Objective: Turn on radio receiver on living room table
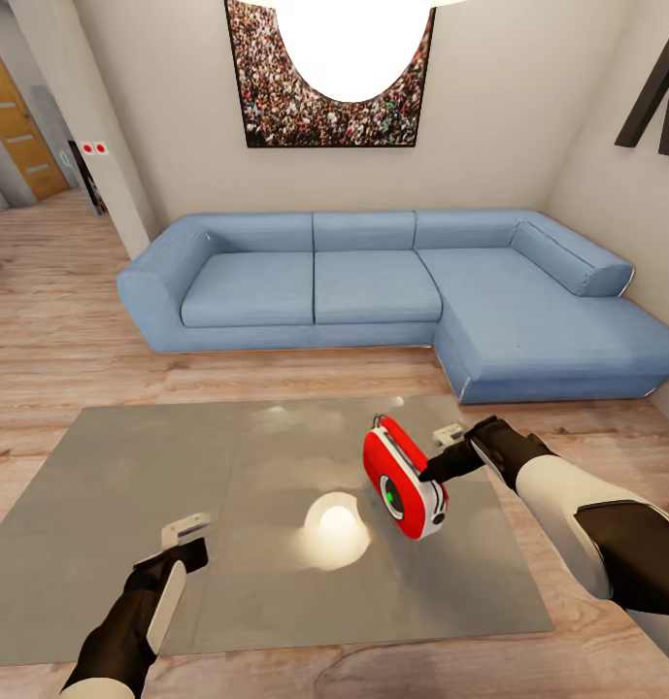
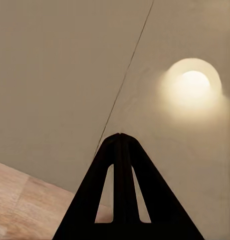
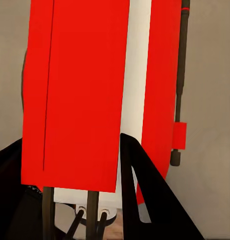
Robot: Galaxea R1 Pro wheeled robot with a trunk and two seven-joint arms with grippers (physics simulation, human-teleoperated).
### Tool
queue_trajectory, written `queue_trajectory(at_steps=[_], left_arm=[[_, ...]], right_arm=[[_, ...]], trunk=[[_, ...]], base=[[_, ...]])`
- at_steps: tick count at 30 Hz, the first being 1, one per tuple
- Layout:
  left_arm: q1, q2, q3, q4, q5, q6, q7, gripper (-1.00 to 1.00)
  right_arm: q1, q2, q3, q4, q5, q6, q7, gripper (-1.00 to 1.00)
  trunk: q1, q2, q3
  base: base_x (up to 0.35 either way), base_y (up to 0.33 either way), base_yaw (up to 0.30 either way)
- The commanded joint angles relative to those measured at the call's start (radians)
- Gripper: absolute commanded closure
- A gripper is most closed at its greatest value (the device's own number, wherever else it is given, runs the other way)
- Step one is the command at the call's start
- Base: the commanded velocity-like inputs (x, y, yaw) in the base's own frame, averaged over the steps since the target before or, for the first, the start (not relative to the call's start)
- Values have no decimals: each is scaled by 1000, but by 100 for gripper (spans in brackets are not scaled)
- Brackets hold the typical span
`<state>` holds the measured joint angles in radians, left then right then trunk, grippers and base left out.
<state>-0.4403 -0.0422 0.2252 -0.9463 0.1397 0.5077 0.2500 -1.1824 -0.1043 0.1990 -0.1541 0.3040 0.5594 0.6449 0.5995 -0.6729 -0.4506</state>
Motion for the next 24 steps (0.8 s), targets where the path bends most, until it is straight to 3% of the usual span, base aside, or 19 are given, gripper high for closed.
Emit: queue_trajectory(at_steps=[1,4,24], left_arm=[[0,0,1,0,1,0,0,100],[0,-1,3,0,2,0,0,100],[0,-4,1,0,-2,0,0,100]], right_arm=[[0,0,-6,2,-6,0,0,100],[0,0,-6,4,-6,2,1,100],[0,0,-6,10,-6,19,1,100]], trunk=[[0,0,0],[0,0,0],[77,-140,-63]], base=[[0,0,0],[0,0,0],[0,0,0]])
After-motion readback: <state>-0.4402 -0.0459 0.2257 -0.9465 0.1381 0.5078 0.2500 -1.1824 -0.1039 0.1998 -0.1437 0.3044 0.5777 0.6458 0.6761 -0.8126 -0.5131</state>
